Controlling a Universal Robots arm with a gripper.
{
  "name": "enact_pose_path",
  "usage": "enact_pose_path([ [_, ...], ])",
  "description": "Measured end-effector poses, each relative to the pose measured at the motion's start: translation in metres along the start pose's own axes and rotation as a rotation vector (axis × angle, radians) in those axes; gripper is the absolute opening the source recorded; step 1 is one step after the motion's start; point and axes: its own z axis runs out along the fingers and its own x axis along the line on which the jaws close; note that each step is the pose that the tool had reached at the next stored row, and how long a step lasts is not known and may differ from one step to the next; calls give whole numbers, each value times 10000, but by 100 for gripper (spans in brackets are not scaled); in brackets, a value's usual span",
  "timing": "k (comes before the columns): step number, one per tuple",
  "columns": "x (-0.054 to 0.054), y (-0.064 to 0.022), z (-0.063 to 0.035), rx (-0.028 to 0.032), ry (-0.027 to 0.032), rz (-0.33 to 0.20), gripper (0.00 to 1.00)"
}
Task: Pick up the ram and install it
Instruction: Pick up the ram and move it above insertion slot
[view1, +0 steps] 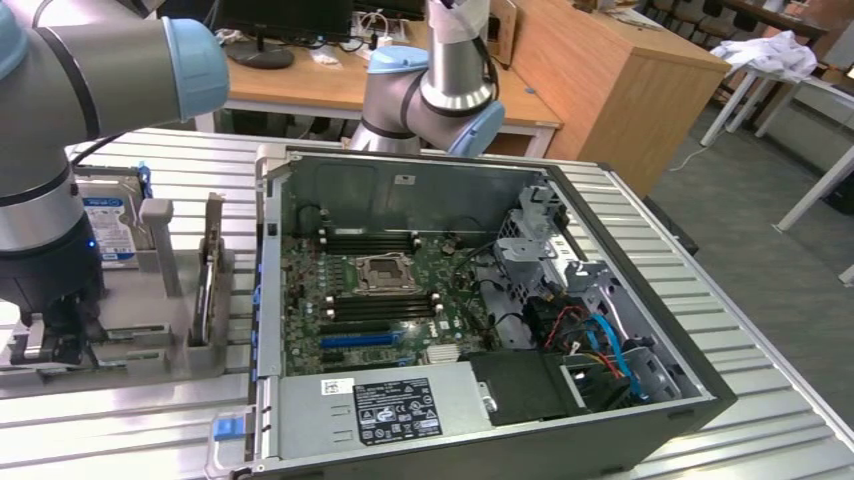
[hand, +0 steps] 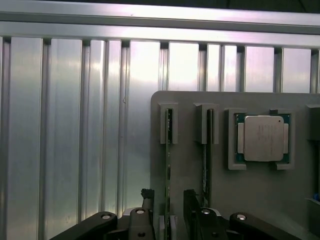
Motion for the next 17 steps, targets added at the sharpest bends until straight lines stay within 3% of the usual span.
enact_pose_path([
  [2,0,0,0,0,0,0,29],
  [4,0,0,0,0,0,0,29],
  [5,0,0,0,0,0,0,23],
  [9,1,-8,0,0,0,-2,23],
  [17,3,-103,-1,1,-1,-1,23],
])
